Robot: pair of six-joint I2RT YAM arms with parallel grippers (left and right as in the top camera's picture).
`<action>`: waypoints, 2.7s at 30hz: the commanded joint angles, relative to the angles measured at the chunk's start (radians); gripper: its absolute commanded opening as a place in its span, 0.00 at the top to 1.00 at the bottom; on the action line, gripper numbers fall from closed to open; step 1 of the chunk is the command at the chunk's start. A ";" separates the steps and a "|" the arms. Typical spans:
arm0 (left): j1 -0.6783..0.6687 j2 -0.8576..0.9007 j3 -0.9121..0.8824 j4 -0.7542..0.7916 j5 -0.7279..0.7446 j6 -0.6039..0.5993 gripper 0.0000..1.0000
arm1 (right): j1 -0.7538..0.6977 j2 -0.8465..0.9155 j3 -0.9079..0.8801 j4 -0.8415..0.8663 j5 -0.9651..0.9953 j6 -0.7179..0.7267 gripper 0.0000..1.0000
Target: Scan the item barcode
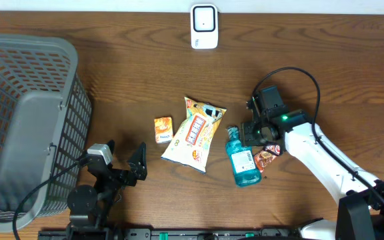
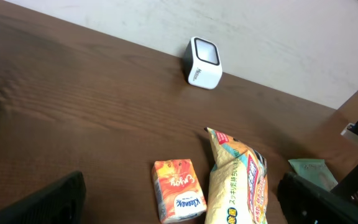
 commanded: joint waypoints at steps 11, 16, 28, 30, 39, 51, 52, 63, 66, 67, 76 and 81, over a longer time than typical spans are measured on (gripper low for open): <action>-0.002 0.001 -0.013 -0.007 -0.006 -0.005 0.02 | -0.032 0.161 0.014 0.000 -0.260 -0.341 0.25; -0.002 0.001 -0.013 -0.007 -0.006 -0.005 0.02 | -0.035 0.219 0.014 -0.016 -0.260 -0.383 0.24; -0.002 0.001 -0.013 -0.007 -0.006 -0.005 0.02 | -0.037 0.295 0.014 -0.003 -0.203 -0.380 0.72; -0.002 0.001 -0.013 -0.007 -0.006 -0.005 0.02 | -0.037 0.291 0.021 -0.005 -0.183 -0.364 0.77; -0.002 0.001 -0.013 -0.007 -0.006 -0.005 0.02 | -0.002 0.290 0.182 -0.177 0.002 -0.286 0.96; -0.002 0.001 -0.013 -0.007 -0.006 -0.005 0.02 | 0.257 0.290 0.188 -0.215 0.371 -0.080 0.89; -0.002 0.001 -0.013 -0.006 -0.006 -0.005 0.02 | 0.268 0.290 0.187 -0.201 0.387 -0.058 0.88; -0.002 0.001 -0.013 -0.007 -0.006 -0.005 0.02 | 0.252 0.293 0.174 -0.135 0.296 0.027 0.66; -0.002 0.001 -0.013 -0.007 -0.006 -0.005 0.02 | 0.252 0.295 0.174 -0.130 0.296 0.028 0.63; -0.002 0.001 -0.013 -0.007 -0.006 -0.005 0.02 | 0.252 0.296 0.174 -0.129 0.296 0.028 0.62; -0.002 0.001 -0.013 -0.007 -0.006 -0.005 0.02 | 0.204 0.330 0.174 -0.087 0.264 0.035 0.58; -0.002 0.001 -0.013 -0.007 -0.006 -0.005 0.02 | 0.154 0.372 0.174 -0.061 0.230 0.031 0.64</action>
